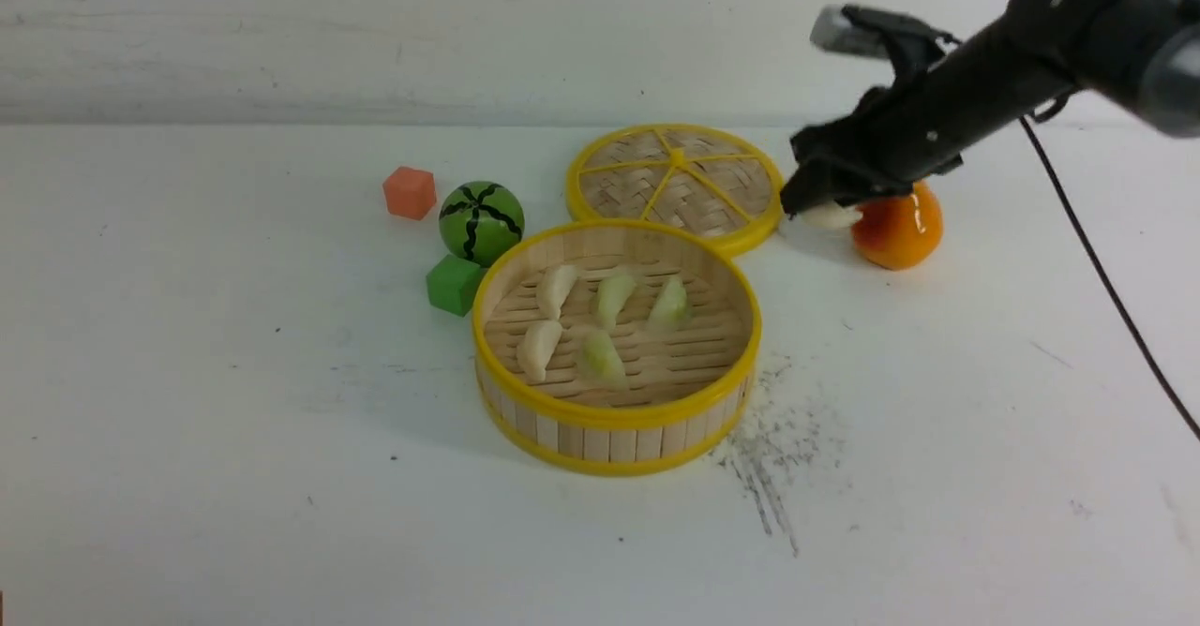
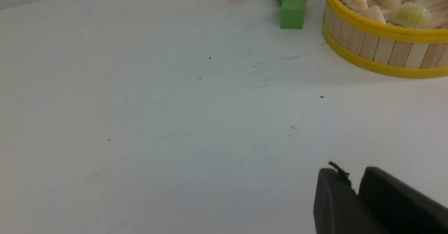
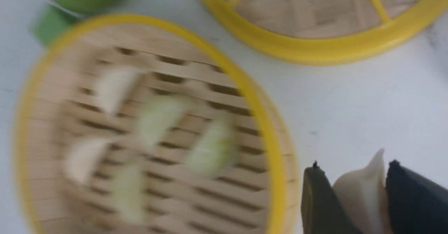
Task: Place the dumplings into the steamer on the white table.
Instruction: 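Place the dumpling into the bamboo steamer basket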
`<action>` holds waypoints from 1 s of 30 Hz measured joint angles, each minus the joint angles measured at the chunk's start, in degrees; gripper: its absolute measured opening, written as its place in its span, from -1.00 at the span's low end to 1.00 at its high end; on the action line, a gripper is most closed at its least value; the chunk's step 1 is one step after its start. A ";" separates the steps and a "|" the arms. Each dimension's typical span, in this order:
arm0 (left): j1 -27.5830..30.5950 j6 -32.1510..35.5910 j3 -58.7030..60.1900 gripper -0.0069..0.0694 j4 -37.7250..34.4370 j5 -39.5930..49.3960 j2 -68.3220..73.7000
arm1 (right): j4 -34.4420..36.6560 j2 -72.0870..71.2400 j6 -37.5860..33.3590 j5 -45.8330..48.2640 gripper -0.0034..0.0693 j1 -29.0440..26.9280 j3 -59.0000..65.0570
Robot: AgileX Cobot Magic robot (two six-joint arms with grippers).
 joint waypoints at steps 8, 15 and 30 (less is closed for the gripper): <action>0.00 0.00 0.00 -0.54 0.00 -0.12 -0.26 | 10.42 -0.94 -1.83 -3.19 -0.26 8.17 12.82; 0.00 0.00 0.00 -0.53 0.43 -0.07 -1.68 | 10.90 -0.10 -2.45 -20.16 -0.26 13.57 19.95; 0.00 0.00 0.00 -0.53 0.43 0.23 -1.68 | -0.47 0.08 7.09 -21.14 0.38 14.13 20.06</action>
